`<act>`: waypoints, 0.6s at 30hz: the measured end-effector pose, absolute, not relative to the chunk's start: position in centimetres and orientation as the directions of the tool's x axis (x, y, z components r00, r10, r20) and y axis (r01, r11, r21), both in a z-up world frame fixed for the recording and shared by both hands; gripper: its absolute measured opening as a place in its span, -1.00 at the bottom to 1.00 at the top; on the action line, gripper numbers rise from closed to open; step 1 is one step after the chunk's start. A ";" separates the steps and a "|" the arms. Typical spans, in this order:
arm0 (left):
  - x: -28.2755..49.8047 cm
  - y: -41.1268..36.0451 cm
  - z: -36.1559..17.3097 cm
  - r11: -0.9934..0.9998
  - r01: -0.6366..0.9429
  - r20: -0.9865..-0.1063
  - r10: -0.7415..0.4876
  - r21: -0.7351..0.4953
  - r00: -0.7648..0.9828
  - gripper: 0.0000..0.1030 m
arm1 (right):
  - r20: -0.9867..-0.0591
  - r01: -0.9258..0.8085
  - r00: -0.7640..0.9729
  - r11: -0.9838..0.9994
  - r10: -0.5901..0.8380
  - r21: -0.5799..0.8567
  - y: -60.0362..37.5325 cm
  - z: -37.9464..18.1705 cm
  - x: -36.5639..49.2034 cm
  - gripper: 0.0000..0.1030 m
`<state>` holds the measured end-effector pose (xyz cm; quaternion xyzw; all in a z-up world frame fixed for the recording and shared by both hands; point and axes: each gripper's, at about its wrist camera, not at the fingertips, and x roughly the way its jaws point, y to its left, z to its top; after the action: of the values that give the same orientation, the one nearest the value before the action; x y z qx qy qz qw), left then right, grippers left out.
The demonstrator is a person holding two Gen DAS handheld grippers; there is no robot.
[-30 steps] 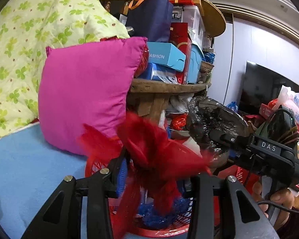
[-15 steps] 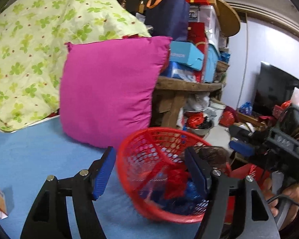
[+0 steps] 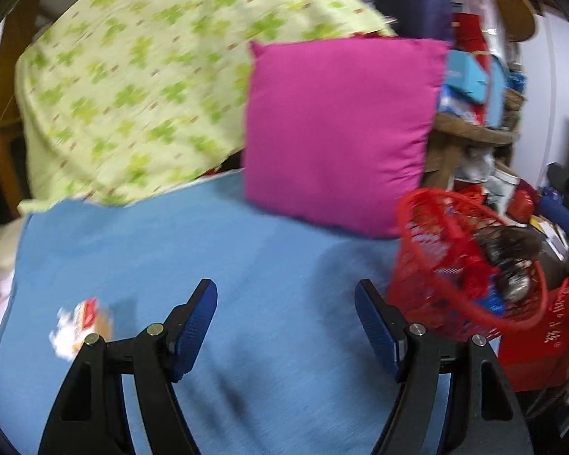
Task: Collect trash
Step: 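Move both tools back to the blanket toward the tissue and small box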
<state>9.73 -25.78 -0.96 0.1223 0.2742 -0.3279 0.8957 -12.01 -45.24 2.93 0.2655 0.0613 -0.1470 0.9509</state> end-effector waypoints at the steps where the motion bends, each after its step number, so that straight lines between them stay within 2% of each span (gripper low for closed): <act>1: 9.9 -25.1 -1.2 0.767 0.640 -0.581 -0.504 0.040 0.640 0.47 | -0.191 0.304 0.952 0.825 -0.241 0.476 -44.7 3.0 -11.7 0.27; 9: 11.8 -17.6 -2.4 0.856 0.516 -0.626 -0.396 0.012 0.672 0.47 | -0.193 0.213 0.969 0.913 -0.153 0.349 -38.1 3.3 -7.5 0.27; 13: 12.9 -13.9 -2.5 0.899 0.438 -0.630 -0.330 0.017 0.703 0.47 | -0.229 0.164 0.969 0.941 -0.097 0.296 -34.8 2.7 -5.3 0.27; 18: 15.7 -7.9 -2.8 0.953 0.300 -0.650 -0.249 -0.034 0.718 0.47 | -0.274 0.112 0.961 0.966 -0.045 0.232 -31.1 1.7 -3.1 0.28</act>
<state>15.73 -7.91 -2.80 0.0367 0.3448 -0.1483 0.9262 -3.11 -31.13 1.71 0.1238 0.1344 -0.0401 0.9823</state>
